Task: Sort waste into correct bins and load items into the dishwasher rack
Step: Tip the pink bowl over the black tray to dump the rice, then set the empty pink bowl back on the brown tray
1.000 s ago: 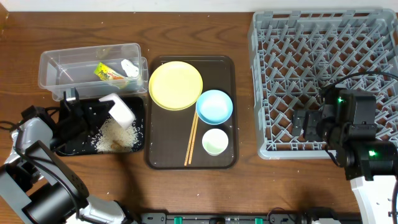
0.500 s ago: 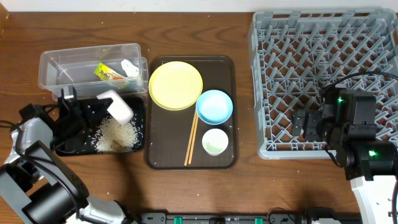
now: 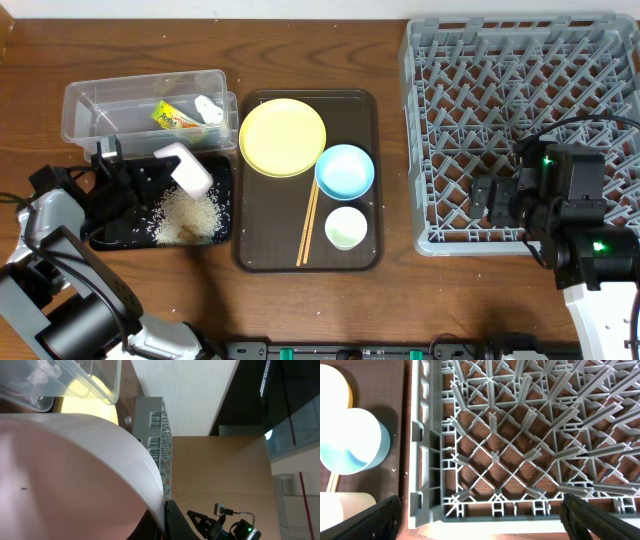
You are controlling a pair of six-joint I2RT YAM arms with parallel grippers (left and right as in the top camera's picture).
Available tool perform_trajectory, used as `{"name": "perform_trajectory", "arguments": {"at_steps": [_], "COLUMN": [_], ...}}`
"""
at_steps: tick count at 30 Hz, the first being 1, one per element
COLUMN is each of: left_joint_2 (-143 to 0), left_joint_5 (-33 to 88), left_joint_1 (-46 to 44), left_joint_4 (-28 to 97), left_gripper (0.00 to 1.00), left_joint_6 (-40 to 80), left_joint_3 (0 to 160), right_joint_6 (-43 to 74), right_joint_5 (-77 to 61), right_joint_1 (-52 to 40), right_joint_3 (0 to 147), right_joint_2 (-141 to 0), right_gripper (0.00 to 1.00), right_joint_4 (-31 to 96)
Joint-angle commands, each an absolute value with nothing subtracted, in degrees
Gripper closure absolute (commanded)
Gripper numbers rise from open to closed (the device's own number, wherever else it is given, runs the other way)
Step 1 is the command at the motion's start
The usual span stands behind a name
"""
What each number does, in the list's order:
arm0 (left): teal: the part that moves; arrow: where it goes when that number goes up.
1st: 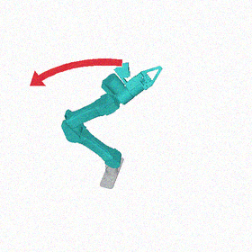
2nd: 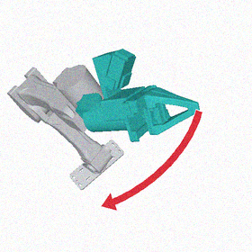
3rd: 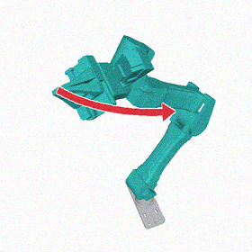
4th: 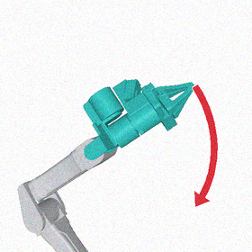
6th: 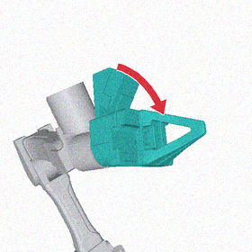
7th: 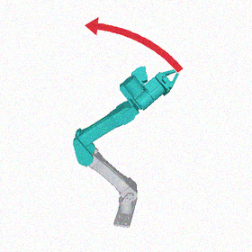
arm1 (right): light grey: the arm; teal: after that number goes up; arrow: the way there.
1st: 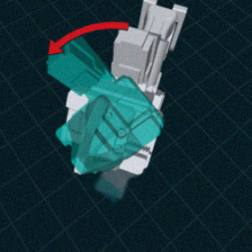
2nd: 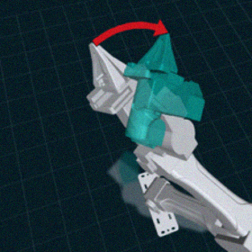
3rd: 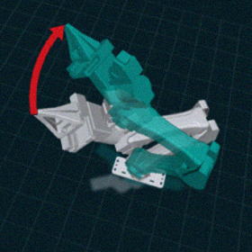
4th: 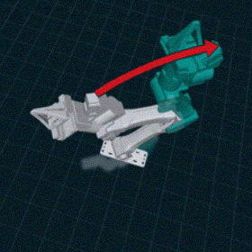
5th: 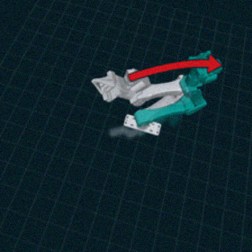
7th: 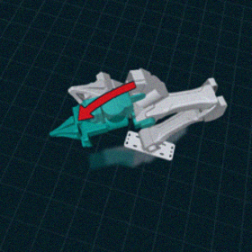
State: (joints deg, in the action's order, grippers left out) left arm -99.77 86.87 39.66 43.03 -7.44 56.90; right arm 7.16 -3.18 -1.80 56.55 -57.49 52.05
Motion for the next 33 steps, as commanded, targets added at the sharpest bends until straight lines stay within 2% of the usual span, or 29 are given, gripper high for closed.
{"name": "perform_trajectory", "arguments": {"at_steps": [1, 10, 16, 20, 24, 33], "left_joint_2": [-99.9, -98.3, -90.3, -84.1, -79.7, -83.0], "left_joint_5": [90.1, 88.6, 74.6, 66.1, 51.2, 20.4], "left_joint_1": [39.9, 39.6, 34.5, 26.9, 15.4, -11.2], "left_joint_4": [43.2, 44.4, 46.9, 47.1, 47.0, 46.0], "left_gripper": [0.94, 0.94, 0.94, 0.94, 0.94, 0.94], "left_joint_6": [-8.0, -6.8, -6.7, -6.0, -3.8, 2.7], "left_joint_3": [56.8, 56.8, 56.8, 56.8, 56.8, 56.8], "right_joint_6": [6.6, 6.6, 6.6, 6.6, 6.6, 6.6], "right_joint_5": [-3.4, -3.4, -3.4, -3.4, -3.4, -3.4], "right_joint_1": [-2.6, -2.6, -2.6, -2.6, -2.6, -2.6], "right_joint_3": [57.1, 57.1, 57.1, 57.1, 57.1, 57.1], "right_joint_2": [-57.3, -57.3, -57.3, -57.3, -57.3, -57.3], "right_gripper": [0.01, 0.01, 0.01, 0.01, 0.01, 0.01], "right_joint_4": [52.1, 52.1, 52.0, 51.9, 51.9, 51.9]}}
